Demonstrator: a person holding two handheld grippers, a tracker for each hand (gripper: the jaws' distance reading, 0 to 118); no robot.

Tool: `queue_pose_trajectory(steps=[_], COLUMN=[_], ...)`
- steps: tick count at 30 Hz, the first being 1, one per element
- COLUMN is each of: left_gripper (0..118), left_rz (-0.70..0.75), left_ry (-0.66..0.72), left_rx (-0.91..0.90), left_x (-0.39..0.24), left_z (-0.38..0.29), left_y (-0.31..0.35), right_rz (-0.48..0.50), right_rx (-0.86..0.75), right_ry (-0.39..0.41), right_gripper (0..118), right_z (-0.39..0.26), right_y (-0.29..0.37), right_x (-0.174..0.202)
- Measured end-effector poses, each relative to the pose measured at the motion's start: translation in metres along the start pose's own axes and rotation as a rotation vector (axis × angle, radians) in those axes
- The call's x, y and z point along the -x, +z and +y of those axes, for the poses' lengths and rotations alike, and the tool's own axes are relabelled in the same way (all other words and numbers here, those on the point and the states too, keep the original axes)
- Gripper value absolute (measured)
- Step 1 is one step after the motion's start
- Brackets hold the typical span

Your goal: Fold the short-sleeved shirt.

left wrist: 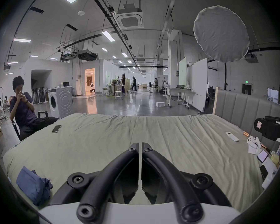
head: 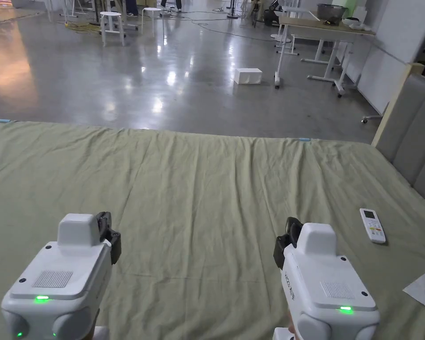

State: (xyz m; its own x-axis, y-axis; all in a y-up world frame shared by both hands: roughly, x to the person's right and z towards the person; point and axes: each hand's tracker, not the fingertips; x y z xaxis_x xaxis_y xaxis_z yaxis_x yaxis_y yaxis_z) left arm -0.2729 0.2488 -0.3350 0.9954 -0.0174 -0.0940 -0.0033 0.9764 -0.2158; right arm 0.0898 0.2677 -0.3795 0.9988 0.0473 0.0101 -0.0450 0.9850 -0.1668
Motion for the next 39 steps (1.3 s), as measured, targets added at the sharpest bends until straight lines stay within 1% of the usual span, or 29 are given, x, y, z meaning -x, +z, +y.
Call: queue_pose_trajectory(steps=[6,19,21,22,23,25,26,27,28,29,30,33,36,37,39], left_gripper=[3,3,3,3,7,18,33,48,64,77,79,79,83,83,83], left_rz=[0.02,0.033,0.033,0.039,0.041,0.039,0.035,0.035,0.035,0.043,0.051,0.052,0.06,0.063,0.065], left_ry=[-0.012,-0.009,-0.007,-0.007,-0.01,-0.011,-0.014,-0.018,-0.024,-0.03,-0.034,-0.037,-0.033,-0.03,-0.024], left_rx=[-0.028,-0.042,-0.039,-0.04,-0.039,-0.04,-0.04,-0.038,-0.039,-0.042,-0.046,-0.057,-0.061,-0.063,-0.068], left_x=[-0.013,-0.008,-0.008,-0.009,-0.009,-0.009,-0.009,-0.009,-0.011,-0.012,-0.014,-0.014,-0.015,-0.015,-0.014], left_z=[-0.002,0.009,0.01,0.009,0.01,0.009,0.009,0.01,0.01,0.01,0.009,0.01,0.011,0.011,0.011], left_y=[0.007,0.014,0.014,0.014,0.013,0.013,0.012,0.012,0.012,0.013,0.014,0.016,0.016,0.017,0.017], right_rz=[0.003,0.011,0.006,-0.003,-0.006,-0.004,-0.001,-0.001,0.0,0.001,0.001,-0.002,-0.009,-0.008,-0.007], right_rx=[-0.012,-0.021,-0.023,-0.025,-0.029,-0.025,-0.025,-0.026,-0.028,-0.029,-0.034,-0.052,-0.055,-0.058,-0.064], right_ry=[0.007,0.01,0.008,0.01,0.018,0.018,0.018,0.019,0.021,0.023,0.024,0.021,0.015,0.012,0.01], right_gripper=[0,0,2,10,26,51,67,77,85,92,95,105,115,118,118], right_z=[-0.001,0.001,0.0,0.0,0.0,-0.001,-0.002,-0.003,-0.003,-0.004,-0.003,-0.003,-0.001,-0.001,-0.001], right_y=[0.002,0.003,0.003,0.003,0.004,0.003,0.003,0.002,0.002,0.002,0.003,0.005,0.005,0.005,0.005], right_x=[-0.001,-0.003,-0.003,-0.003,-0.004,-0.005,-0.007,-0.007,-0.008,-0.008,-0.008,-0.009,-0.009,-0.01,-0.01])
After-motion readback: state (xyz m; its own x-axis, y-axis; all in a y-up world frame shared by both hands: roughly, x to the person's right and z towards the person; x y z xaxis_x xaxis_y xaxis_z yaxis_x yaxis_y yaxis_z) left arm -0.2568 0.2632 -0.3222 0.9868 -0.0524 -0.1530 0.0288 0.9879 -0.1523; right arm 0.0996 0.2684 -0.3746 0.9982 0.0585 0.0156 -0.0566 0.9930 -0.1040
